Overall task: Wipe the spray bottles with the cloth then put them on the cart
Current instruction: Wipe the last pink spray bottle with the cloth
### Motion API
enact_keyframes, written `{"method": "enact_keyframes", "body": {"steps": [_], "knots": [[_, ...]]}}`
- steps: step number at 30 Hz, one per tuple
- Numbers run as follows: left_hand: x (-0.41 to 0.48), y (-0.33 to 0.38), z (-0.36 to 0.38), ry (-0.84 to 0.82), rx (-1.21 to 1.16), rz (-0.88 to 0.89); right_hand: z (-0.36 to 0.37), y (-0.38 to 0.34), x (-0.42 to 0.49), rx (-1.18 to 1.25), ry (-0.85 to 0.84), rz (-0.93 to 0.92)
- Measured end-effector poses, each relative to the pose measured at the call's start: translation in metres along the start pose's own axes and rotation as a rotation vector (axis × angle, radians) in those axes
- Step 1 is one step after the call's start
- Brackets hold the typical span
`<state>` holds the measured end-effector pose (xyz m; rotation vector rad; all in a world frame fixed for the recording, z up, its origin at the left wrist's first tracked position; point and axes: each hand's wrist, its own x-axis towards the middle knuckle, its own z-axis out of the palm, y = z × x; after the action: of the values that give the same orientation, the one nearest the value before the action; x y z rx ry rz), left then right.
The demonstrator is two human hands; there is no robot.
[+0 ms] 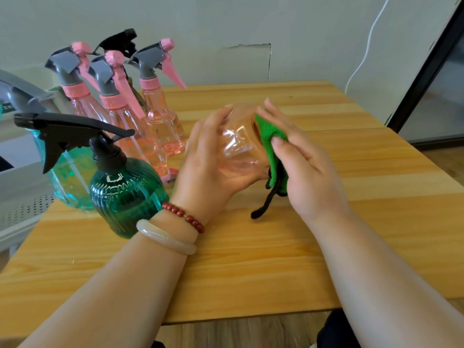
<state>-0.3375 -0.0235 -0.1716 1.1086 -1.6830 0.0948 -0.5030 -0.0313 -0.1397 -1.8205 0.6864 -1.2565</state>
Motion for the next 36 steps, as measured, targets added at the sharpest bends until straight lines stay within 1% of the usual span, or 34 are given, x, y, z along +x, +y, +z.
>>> {"method": "enact_keyframes", "body": {"steps": [2,8,11,13,15,17,19,20,21,22,24,25,26,27,30,31,32,34,36], "knots": [[0.001,0.001,0.000,-0.026,0.001,-0.002,-0.001,0.002,0.001,0.132,0.046,0.093],[0.002,0.002,-0.002,-0.070,-0.012,-0.009,-0.001,0.003,0.000,0.209,0.014,0.047],[0.004,0.002,-0.001,-0.035,-0.036,-0.025,-0.001,0.003,-0.002,0.051,-0.015,-0.031],[0.004,0.000,-0.001,-0.018,-0.041,-0.018,0.000,0.002,-0.004,-0.074,-0.030,-0.119],[0.003,-0.001,-0.001,-0.014,-0.042,-0.013,-0.002,0.001,-0.003,-0.136,-0.045,-0.154],[0.003,-0.001,0.000,-0.030,-0.038,-0.010,-0.003,0.005,0.000,-0.122,0.020,-0.062],[0.003,0.001,0.002,-0.071,-0.008,0.005,-0.003,0.008,0.004,-0.024,0.133,0.092],[0.003,0.002,0.004,-0.085,0.002,0.011,-0.003,0.009,0.004,0.009,0.153,0.123],[0.004,0.003,0.004,-0.089,0.007,0.015,-0.003,0.007,0.002,0.004,0.136,0.102],[0.004,0.002,0.005,-0.086,0.010,0.016,-0.002,0.005,0.000,-0.034,0.096,0.041],[0.005,0.000,0.004,-0.079,0.014,0.024,0.000,0.000,-0.004,-0.135,-0.003,-0.130],[0.005,-0.001,0.003,-0.084,0.015,0.032,0.000,-0.002,-0.005,-0.155,-0.037,-0.176],[0.005,-0.001,0.003,-0.093,0.019,0.035,-0.001,-0.002,-0.004,-0.152,-0.041,-0.178],[0.005,-0.001,0.004,-0.109,0.027,0.034,-0.002,-0.001,-0.003,-0.136,-0.009,-0.130],[0.004,0.001,0.005,-0.158,0.056,0.049,-0.005,0.005,0.004,-0.058,0.176,0.175],[0.004,0.002,0.006,-0.161,0.059,0.056,-0.007,0.006,0.005,-0.041,0.197,0.237],[0.003,0.003,0.006,-0.157,0.055,0.058,-0.008,0.006,0.004,-0.012,0.195,0.236],[0.004,0.004,0.006,-0.136,0.034,0.051,-0.007,0.002,0.000,0.032,0.140,0.091],[0.004,0.004,0.006,-0.118,0.028,0.053,-0.005,-0.003,-0.002,-0.063,0.082,-0.088]]}}
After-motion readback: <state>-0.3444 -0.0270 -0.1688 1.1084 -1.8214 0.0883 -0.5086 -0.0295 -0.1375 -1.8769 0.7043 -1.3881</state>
